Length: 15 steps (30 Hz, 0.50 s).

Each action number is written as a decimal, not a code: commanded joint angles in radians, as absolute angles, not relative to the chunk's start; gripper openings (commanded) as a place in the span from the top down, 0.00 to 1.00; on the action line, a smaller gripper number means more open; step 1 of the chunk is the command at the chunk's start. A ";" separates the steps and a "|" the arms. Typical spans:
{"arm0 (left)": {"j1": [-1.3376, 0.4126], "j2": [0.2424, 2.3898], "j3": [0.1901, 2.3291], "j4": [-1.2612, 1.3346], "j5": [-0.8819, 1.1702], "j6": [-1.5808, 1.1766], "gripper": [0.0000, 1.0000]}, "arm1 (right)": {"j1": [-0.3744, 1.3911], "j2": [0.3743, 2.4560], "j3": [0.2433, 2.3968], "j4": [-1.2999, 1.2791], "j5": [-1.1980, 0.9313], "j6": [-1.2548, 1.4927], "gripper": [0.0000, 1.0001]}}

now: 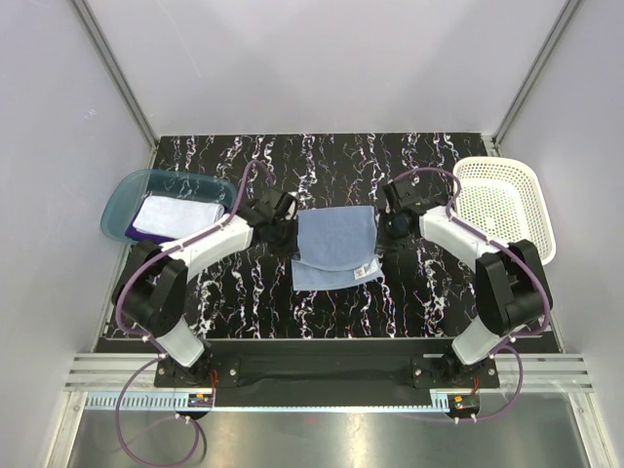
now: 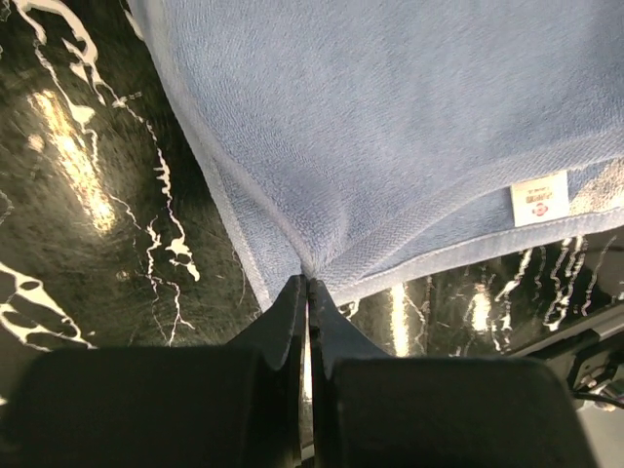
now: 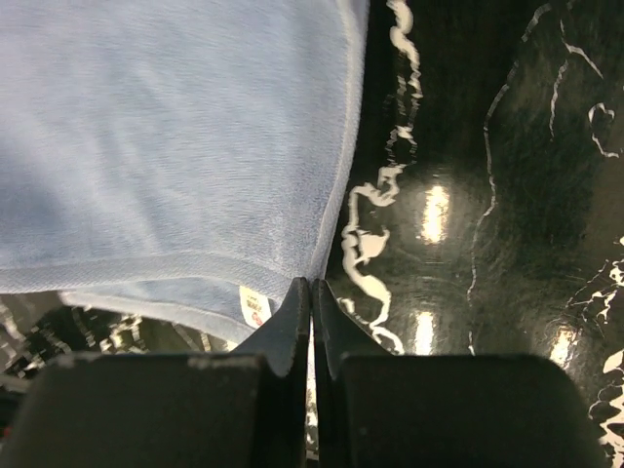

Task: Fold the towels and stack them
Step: Fold the towel

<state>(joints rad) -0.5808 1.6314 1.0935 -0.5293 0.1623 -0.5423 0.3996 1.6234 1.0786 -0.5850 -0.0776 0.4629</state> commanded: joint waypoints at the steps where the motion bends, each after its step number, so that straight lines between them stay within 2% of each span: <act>1: -0.577 1.557 1.181 -0.603 0.149 -0.514 1.00 | 0.411 1.556 1.175 -0.687 -0.121 0.417 1.00; 5: -0.577 1.447 1.137 -0.618 0.179 -0.529 1.00 | 0.411 1.430 1.097 -0.715 -0.175 0.440 1.00; 7: -0.578 1.395 1.050 -0.566 0.230 -0.554 1.00 | 0.411 1.393 1.040 -0.697 -0.192 0.453 1.00; 10: -0.580 1.381 0.904 -0.465 0.282 -0.586 1.00 | 0.411 1.350 0.907 -0.634 -0.163 0.466 1.00; 15: -0.583 1.417 0.798 -0.339 0.337 -0.609 1.00 | 0.411 1.344 0.766 -0.512 -0.155 0.512 1.00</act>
